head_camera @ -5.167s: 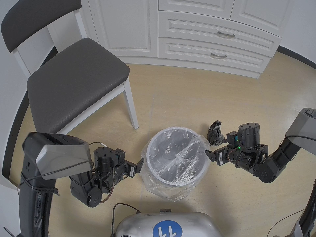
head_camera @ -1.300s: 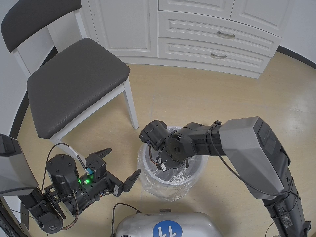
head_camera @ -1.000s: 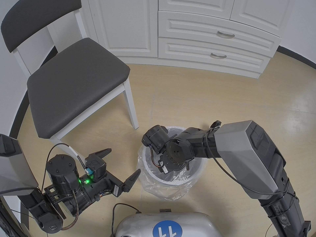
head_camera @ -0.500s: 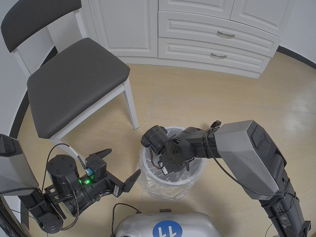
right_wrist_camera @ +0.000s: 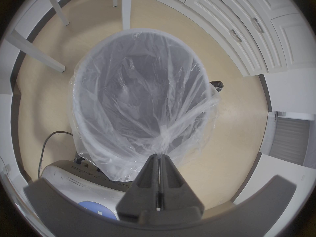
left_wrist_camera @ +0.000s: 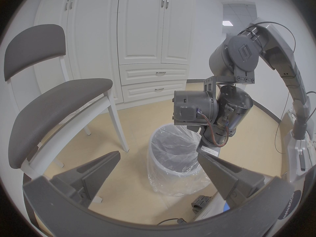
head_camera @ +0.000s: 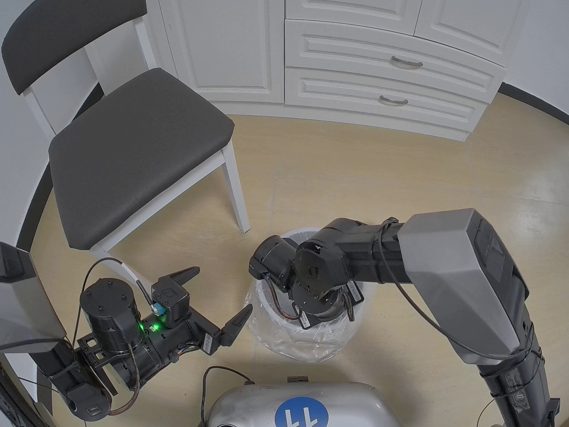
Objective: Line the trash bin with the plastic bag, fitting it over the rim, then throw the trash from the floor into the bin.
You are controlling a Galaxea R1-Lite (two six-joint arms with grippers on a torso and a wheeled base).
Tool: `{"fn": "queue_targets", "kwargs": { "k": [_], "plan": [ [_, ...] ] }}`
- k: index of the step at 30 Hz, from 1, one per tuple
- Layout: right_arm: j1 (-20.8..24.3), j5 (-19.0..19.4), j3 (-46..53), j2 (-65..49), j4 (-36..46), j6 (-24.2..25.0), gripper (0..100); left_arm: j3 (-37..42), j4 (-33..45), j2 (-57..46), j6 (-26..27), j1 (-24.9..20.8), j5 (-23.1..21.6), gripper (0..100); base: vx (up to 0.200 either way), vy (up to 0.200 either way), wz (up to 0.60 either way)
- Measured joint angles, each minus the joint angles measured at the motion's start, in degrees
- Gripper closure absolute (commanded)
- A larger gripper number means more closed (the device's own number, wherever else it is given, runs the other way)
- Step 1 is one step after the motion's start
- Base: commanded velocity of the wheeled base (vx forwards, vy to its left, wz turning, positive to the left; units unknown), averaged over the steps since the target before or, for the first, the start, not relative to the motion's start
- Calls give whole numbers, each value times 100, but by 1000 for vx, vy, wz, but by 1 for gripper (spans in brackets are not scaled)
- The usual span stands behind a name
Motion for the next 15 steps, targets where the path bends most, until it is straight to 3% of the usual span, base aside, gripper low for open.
{"fn": "queue_targets", "kwargs": {
  "k": [15],
  "plan": [
    [55,-33,356,-46,28,240,100,9,5,-1,0,0,0,0,0,0,0]
  ]
}}
